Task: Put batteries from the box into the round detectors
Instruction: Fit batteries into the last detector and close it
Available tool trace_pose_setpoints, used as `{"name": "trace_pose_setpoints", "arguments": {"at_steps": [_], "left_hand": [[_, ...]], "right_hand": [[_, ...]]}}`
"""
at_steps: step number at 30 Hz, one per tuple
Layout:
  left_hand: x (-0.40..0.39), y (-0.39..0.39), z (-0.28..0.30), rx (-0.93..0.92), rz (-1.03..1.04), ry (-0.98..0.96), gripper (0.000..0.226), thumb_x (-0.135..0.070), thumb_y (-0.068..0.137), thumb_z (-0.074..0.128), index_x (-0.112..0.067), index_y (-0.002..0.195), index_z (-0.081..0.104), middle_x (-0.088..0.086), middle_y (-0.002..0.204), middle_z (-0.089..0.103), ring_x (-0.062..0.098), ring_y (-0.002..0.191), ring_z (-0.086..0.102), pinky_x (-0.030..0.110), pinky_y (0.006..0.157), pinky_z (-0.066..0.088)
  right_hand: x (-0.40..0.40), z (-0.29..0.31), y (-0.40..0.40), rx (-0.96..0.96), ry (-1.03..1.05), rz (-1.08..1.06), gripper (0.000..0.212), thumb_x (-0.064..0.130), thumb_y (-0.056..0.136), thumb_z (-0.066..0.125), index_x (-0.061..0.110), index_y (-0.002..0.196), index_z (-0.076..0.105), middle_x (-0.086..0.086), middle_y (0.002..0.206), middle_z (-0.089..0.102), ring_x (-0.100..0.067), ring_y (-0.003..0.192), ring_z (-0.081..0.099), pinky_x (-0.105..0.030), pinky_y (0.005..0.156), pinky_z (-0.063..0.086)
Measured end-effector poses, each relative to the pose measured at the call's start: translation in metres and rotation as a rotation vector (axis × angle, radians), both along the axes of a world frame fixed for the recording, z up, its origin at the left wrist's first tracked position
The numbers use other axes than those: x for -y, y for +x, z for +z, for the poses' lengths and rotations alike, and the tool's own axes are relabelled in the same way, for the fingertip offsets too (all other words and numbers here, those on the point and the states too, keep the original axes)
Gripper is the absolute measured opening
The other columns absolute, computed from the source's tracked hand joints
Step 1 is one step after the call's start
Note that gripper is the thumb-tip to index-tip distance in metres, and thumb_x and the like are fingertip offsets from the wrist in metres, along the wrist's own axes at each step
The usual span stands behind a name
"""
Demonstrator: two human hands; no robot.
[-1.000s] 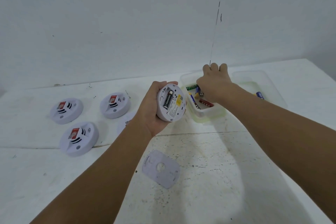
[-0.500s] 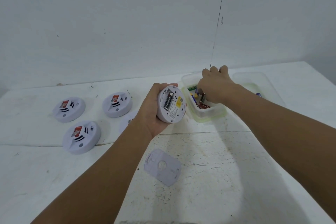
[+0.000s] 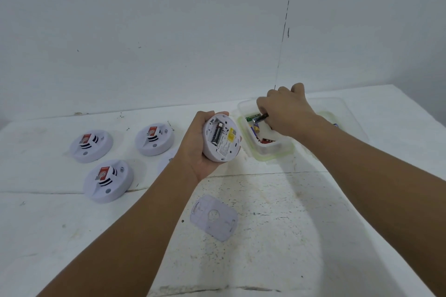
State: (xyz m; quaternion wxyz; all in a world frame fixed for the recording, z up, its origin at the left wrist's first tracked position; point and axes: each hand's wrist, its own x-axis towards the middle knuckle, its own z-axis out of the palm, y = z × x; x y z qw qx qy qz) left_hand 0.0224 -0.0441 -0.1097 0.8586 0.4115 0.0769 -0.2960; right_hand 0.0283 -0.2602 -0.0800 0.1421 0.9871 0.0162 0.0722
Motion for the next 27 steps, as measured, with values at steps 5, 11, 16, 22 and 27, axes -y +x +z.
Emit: {"name": "trace_pose_setpoints", "arguments": {"at_steps": [5,11,16,22,27], "left_hand": [[-0.006,-0.006,-0.003,0.006,-0.007,-0.015,0.028,-0.040,0.094,0.059,-0.019,0.105,0.074,0.008,0.115,0.066,0.039,0.114,0.056,0.050,0.108,0.045],[-0.018,-0.024,-0.003,0.009,-0.064,-0.093,0.029,-0.039,0.092,0.060,-0.017,0.108,0.072,0.010,0.118,0.063,0.038,0.114,0.054,0.047,0.100,0.048],[-0.030,-0.043,-0.014,0.009,-0.131,-0.140,0.046,-0.040,0.094,0.056,-0.012,0.128,0.070,0.012,0.122,0.068,0.030,0.109,0.063,0.044,0.110,0.041],[-0.045,-0.064,-0.028,-0.024,-0.124,-0.195,0.029,-0.038,0.093,0.056,-0.013,0.106,0.064,0.011,0.104,0.068,0.027,0.095,0.068,0.041,0.088,0.049],[-0.056,-0.079,-0.030,-0.013,-0.117,-0.249,0.033,-0.038,0.094,0.055,-0.013,0.114,0.064,0.013,0.115,0.066,0.030,0.107,0.064,0.044,0.095,0.048]], "right_hand": [[-0.007,0.005,-0.019,0.142,0.240,-0.060,0.012,0.014,0.098,0.056,0.023,0.106,0.053,0.001,0.097,0.062,-0.026,0.088,0.057,-0.043,0.089,0.028],[-0.052,0.017,-0.060,0.213,0.811,0.070,0.050,0.026,0.105,0.056,0.040,0.150,0.042,0.007,0.114,0.069,-0.019,0.099,0.065,-0.042,0.101,0.037],[-0.101,-0.002,-0.100,0.158,1.192,0.183,0.038,0.027,0.101,0.063,0.041,0.136,0.055,0.013,0.096,0.069,-0.004,0.068,0.061,-0.015,0.070,0.048],[-0.132,-0.021,-0.128,0.165,1.549,0.108,0.025,0.028,0.098,0.070,0.038,0.119,0.061,0.004,0.087,0.073,-0.010,0.075,0.064,-0.015,0.065,0.047],[-0.150,-0.032,-0.143,0.195,1.715,0.079,0.024,0.024,0.097,0.072,0.040,0.115,0.068,0.005,0.096,0.078,-0.018,0.093,0.073,-0.040,0.088,0.060]]}}
